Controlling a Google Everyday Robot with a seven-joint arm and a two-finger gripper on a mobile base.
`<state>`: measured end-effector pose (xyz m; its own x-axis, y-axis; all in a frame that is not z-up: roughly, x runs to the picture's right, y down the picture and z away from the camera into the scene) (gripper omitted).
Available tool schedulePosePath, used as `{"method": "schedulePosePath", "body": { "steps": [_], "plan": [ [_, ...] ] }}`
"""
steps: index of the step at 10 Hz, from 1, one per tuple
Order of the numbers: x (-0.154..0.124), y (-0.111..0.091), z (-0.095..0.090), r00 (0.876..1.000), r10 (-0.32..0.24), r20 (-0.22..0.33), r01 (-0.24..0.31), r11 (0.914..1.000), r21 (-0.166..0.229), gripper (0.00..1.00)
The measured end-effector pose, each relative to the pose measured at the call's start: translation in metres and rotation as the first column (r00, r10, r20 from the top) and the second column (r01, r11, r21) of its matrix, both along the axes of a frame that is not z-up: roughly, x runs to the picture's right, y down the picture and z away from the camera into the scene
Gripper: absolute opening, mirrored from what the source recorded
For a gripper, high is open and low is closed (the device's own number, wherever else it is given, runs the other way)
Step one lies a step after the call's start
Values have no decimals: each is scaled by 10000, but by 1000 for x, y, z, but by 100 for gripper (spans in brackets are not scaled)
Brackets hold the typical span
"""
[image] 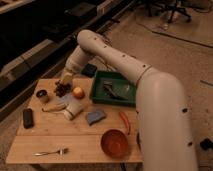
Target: Place grapes in metal cup
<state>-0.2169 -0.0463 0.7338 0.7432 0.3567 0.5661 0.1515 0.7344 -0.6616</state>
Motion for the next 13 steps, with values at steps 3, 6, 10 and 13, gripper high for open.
{"method": "schedulePosePath", "body": {
  "steps": [3, 6, 10, 13],
  "plan": [
    [-26, 14, -3, 9985, -42, 542, -7, 9959, 901, 0],
    [-31, 0, 6, 9973, 320, 664, -393, 9930, 1110, 0],
    [-41, -19, 27, 9933, 747, 885, -813, 9940, 737, 0],
    [-53, -28, 37, 9887, 744, 1297, -798, 9961, 364, 0]
  ]
}}
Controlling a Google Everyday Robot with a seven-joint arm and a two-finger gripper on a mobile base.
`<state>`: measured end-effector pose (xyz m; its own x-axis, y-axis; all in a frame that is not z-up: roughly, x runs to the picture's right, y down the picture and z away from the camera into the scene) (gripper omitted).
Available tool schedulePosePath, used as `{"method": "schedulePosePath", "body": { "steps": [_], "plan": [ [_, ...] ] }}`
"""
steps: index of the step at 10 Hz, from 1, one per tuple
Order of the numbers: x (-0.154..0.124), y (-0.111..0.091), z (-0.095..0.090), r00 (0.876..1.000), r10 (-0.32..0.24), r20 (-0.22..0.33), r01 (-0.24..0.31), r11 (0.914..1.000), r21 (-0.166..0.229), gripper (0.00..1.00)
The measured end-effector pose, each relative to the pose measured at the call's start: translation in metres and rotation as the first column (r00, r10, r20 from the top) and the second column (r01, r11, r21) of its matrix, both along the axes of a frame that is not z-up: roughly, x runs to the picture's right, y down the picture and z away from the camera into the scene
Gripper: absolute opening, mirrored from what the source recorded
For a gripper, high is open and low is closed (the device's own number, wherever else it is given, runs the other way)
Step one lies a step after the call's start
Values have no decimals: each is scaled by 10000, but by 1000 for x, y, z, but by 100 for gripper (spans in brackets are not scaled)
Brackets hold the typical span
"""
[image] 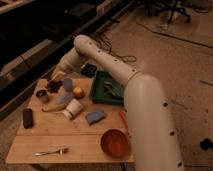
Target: Place grapes in metal cup
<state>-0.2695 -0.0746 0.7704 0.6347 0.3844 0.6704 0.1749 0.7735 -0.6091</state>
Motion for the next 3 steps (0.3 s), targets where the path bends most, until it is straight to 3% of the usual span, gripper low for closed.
{"method": "schedulePosePath", "body": {
  "steps": [3],
  "plan": [
    [1, -2, 2, 9999, -51, 156, 52, 10000, -80, 0]
  ]
}}
